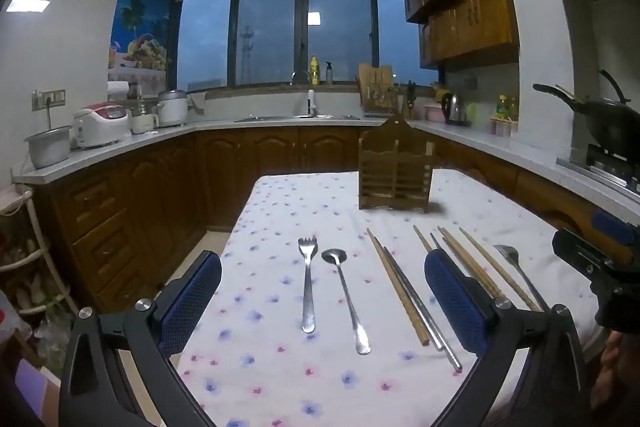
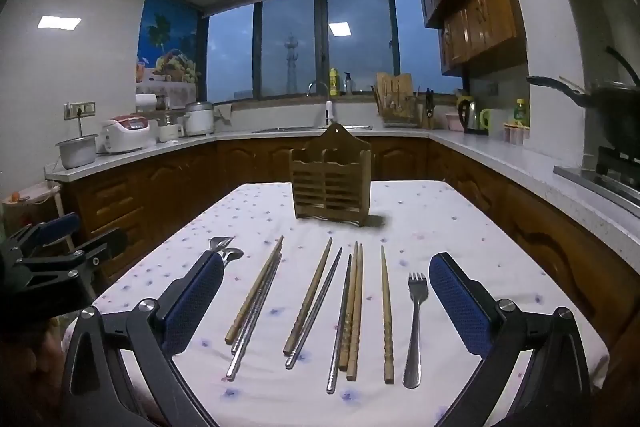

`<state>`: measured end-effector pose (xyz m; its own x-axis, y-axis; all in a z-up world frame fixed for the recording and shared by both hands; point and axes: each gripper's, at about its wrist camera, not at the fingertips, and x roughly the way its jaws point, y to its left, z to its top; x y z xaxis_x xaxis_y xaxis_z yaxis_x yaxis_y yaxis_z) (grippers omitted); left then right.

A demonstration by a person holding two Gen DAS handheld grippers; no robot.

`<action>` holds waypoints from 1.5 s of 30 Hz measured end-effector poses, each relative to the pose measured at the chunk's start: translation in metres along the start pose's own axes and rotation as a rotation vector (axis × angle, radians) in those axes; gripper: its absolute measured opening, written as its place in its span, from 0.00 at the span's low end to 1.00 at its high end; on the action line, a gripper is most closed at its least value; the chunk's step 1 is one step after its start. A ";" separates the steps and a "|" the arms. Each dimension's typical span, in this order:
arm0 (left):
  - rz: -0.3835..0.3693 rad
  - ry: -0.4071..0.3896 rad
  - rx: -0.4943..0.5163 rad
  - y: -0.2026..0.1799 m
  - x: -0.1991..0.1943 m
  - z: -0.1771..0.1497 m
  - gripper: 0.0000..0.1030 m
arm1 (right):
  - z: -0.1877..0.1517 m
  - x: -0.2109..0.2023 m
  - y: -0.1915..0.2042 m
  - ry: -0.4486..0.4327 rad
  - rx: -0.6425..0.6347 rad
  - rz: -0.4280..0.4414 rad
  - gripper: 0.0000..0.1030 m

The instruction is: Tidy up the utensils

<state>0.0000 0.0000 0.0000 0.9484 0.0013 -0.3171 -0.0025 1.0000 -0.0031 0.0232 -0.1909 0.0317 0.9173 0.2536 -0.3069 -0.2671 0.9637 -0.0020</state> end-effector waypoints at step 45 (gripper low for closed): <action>0.003 0.003 -0.015 0.004 0.003 0.004 0.99 | 0.007 0.002 0.005 0.013 0.014 0.042 1.00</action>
<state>0.0041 0.0041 0.0024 0.9475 0.0046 -0.3197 -0.0105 0.9998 -0.0166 0.0261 -0.1853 0.0376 0.9014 0.2926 -0.3191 -0.3008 0.9534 0.0243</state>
